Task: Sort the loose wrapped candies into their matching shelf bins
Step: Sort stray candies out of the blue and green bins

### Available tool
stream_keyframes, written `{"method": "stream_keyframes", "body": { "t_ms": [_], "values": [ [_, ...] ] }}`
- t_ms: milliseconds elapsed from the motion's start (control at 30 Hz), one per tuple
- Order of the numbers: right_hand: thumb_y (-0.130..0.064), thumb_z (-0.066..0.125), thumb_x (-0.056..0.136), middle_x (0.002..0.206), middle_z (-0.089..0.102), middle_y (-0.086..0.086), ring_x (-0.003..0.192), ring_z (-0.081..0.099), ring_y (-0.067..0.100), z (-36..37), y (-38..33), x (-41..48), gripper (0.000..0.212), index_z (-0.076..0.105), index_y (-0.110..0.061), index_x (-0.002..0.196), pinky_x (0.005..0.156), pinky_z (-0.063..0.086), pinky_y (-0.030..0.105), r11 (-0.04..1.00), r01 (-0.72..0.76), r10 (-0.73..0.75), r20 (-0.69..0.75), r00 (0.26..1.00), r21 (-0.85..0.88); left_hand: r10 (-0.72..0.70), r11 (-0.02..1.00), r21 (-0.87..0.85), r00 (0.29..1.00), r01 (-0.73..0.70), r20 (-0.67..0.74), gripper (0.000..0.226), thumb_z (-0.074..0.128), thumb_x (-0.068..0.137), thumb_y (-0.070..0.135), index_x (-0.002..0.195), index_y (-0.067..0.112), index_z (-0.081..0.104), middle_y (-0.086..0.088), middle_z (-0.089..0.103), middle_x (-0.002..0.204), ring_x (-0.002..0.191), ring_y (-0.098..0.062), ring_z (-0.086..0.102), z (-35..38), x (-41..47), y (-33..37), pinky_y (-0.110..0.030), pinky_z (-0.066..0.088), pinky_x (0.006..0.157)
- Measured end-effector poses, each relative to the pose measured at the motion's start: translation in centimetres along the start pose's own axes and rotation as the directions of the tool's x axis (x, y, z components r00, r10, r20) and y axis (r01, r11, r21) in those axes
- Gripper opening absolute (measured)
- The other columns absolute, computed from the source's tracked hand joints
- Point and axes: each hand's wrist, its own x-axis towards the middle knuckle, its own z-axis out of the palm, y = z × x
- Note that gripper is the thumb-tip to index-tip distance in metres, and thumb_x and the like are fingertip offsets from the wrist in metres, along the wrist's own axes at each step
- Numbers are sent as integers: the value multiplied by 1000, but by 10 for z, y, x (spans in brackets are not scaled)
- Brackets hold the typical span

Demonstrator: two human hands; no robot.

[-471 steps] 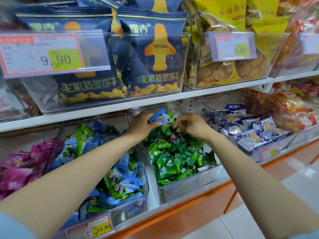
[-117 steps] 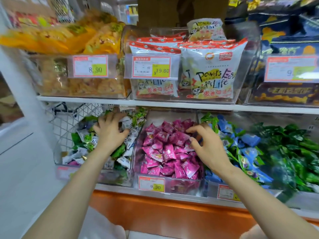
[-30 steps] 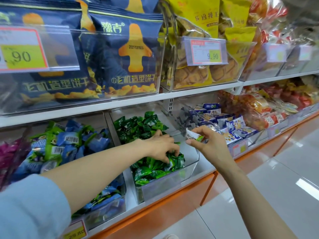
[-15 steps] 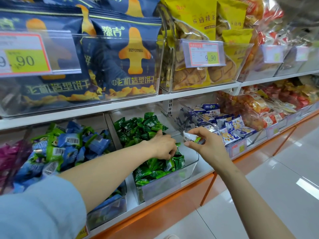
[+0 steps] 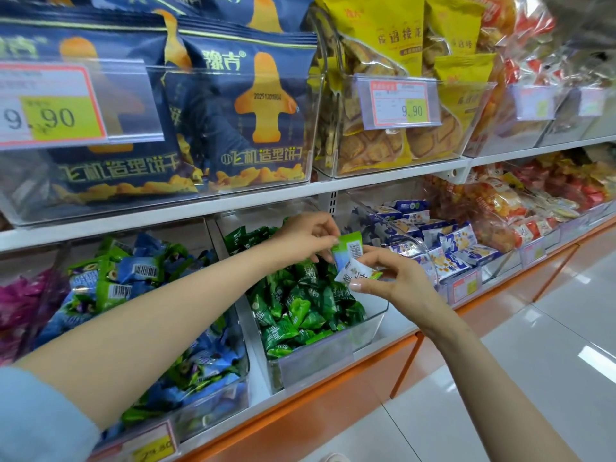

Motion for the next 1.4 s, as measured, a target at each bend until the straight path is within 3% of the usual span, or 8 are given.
{"method": "stream_keyframes", "body": {
  "t_ms": [167,267,467,733,967,1100,1233,1400],
  "values": [
    [-26,81,67,95,65,15,75,55,28,-3,1,-2,26,67,-16,87,74,49,37,998,27,-28,-28,999,-55,26,998,-50,999,-25,33,12,58,90,11,84,20,53,1,66,83,76,-12,66,9,2,1,-23,52,64],
    [-28,81,68,90,62,14,70,50,17,-17,7,-3,26,66,-18,87,68,43,31,993,-5,-8,-110,994,-122,16,996,89,998,-21,62,15,66,85,18,93,21,54,-3,66,102,94,-17,62,15,7,-12,-31,51,83],
    [-24,81,68,78,53,16,68,43,15,-36,15,-10,28,64,-9,86,61,36,20,991,-35,7,-210,978,-129,-107,728,597,804,-337,584,55,68,82,27,132,31,44,-2,50,128,115,-20,46,60,10,-29,-35,39,91],
    [-26,80,70,81,53,0,70,43,11,-28,15,-9,25,61,-19,83,57,34,10,977,-43,2,-195,981,-209,15,783,520,846,-341,532,42,72,78,12,118,16,60,-9,55,116,109,-22,50,69,10,-33,-26,37,85],
    [-30,78,72,81,52,0,71,42,11,-30,17,-11,24,62,-20,86,58,34,10,977,-30,-11,-189,982,-211,40,855,499,977,-142,210,41,75,76,17,112,23,58,5,47,107,105,-14,47,-12,4,-21,-24,36,82],
    [-31,79,71,81,52,4,71,42,13,-25,18,-9,25,63,-18,86,60,34,17,979,-12,-23,-168,985,-203,-53,776,631,995,-13,86,39,72,79,24,116,26,58,-2,45,117,115,-20,42,-39,-1,-30,-28,34,87],
    [-30,78,71,80,52,0,71,42,13,-24,16,-10,24,61,-19,85,63,35,21,984,-6,-25,-170,985,-180,48,690,705,983,-160,176,42,67,82,36,122,30,54,5,36,140,131,-16,26,-14,-4,-32,-31,20,105],
    [-27,79,72,86,58,4,73,45,11,-25,15,-9,24,62,-17,86,60,35,10,983,-24,-13,-197,980,-183,49,526,697,835,-488,548,55,67,79,48,129,32,51,4,35,141,131,-18,27,35,8,-31,-39,15,111]
  ]
}}
